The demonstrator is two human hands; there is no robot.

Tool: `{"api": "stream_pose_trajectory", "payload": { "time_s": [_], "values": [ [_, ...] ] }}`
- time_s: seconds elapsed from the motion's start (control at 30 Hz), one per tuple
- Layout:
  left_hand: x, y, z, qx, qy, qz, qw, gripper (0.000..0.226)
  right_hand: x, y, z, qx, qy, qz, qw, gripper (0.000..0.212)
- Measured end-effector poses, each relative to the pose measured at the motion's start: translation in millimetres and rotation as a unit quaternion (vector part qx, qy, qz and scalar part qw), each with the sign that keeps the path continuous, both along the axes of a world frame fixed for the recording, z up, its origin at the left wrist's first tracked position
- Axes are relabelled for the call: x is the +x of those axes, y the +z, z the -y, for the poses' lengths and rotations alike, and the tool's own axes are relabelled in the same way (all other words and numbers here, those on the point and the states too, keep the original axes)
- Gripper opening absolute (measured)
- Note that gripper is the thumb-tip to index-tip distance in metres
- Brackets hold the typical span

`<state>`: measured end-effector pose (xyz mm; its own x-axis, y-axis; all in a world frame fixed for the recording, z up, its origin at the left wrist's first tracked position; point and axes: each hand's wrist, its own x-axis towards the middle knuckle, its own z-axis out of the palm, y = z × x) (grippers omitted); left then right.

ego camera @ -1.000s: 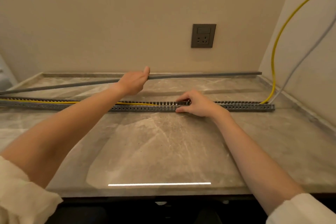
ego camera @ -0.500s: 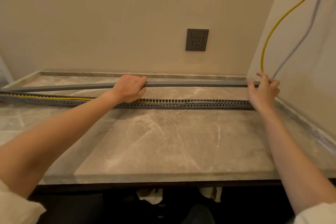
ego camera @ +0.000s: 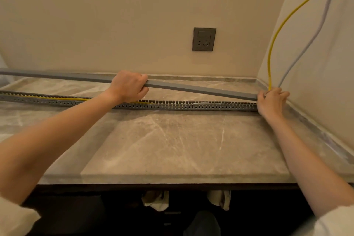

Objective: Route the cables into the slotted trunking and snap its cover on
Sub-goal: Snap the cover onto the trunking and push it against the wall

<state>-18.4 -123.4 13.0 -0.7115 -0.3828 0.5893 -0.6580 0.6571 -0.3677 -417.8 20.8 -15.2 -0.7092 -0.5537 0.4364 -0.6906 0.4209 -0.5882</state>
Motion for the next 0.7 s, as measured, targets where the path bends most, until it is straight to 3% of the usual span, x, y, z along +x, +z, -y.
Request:
{"api": "stream_pose_trajectory", "payload": {
  "time_s": [0.27, 0.4, 0.53, 0.6, 0.7],
  "values": [
    [11, -30, -6, 0.050, 0.045, -0.005, 0.998, 0.033, 13, -4, 8, 0.010, -0.068, -0.087, 0.994, 0.050],
    [9, -35, -5, 0.053, 0.064, -0.032, 0.996, 0.037, 8, -6, 13, -0.035, -0.077, 0.058, 0.995, 0.061],
    [7, -40, -7, 0.075, 0.087, -0.036, 0.993, 0.028, 2, -9, 19, -0.107, -0.029, 0.183, 0.977, 0.057],
    [9, -43, -8, 0.096, 0.092, -0.038, 0.990, 0.026, -1, -10, 20, -0.097, -0.018, 0.205, 0.974, 0.058],
    [10, -41, -10, 0.094, 0.081, -0.033, 0.992, 0.043, -2, -11, 21, -0.059, -0.014, 0.174, 0.983, 0.059]
  ]
}}
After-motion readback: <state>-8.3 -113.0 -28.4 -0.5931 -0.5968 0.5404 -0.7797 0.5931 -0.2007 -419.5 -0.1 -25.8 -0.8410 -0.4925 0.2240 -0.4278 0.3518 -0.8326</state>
